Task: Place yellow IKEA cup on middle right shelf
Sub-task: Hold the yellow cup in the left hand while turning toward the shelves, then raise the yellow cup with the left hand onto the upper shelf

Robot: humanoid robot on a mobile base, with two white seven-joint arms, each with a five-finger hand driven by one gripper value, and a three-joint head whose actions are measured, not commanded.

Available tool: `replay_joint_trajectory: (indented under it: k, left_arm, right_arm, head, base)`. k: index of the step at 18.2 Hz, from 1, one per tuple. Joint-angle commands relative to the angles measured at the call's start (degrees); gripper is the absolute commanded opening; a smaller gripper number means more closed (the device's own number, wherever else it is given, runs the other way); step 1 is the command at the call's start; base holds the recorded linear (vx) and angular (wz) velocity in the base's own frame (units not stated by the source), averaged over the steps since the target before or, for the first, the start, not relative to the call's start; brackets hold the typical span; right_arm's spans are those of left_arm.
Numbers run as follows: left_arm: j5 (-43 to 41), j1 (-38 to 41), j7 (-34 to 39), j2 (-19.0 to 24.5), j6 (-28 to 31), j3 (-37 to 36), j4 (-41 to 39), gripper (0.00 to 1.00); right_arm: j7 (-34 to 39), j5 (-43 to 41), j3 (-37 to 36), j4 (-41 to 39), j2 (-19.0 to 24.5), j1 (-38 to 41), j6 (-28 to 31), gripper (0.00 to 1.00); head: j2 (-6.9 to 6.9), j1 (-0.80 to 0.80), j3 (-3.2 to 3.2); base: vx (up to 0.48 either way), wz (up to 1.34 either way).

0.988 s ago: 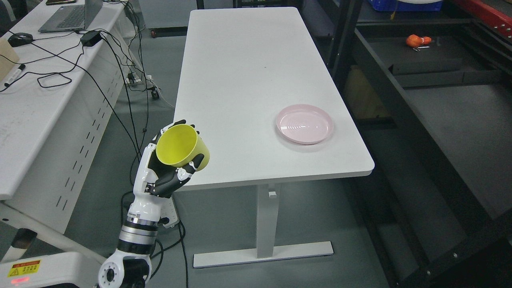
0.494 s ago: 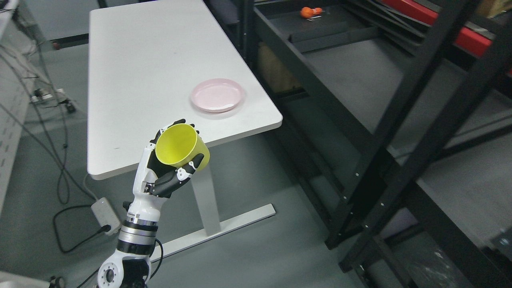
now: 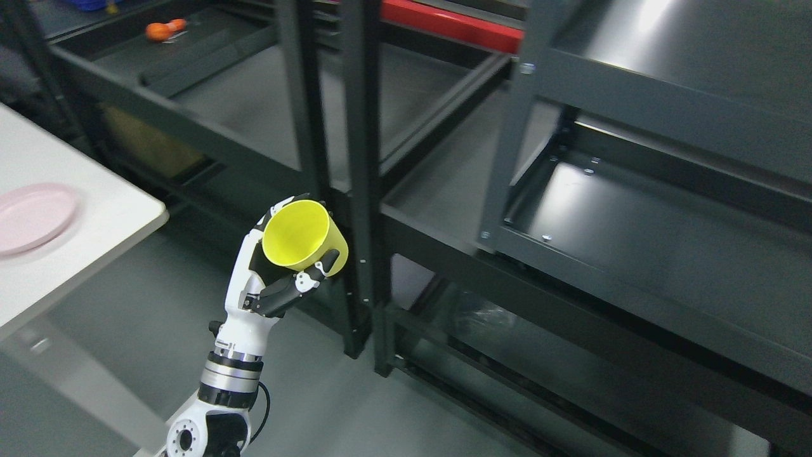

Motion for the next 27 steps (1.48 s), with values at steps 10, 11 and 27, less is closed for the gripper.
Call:
replay_joint_trajectory:
  k: [10,11,27]
  left_arm:
    - [0.0,4.2,-0.1,1.0,-4.2,-17.3,-0.2,0.02]
    - [0.0,4.1,-0.1,1.0,-5.7,-19.9,-0.2,0.02]
    - [-0.3,-16.6,-1.2,1.0,-13.1,-42.4,-2.1,0.03]
  right_arm:
    - [0.0,-1.4,1.0,0.0,-1.0,0.8,0.0,0.99]
    - [0.0,-1.4,1.0,0.0,-1.0,0.8,0.0,0.99]
    - [0.0,-1.4,1.0,0.0,-1.0,0.8,0.0,0.99]
  head:
    - [-0.03,0.0,0.0]
    - [-0.03,0.0,0.0]
    - [-0.05,0.0,0.0]
  base:
    - [0.009,-0.88]
    - [0.085,-0.49]
    - [0.04,-0.13]
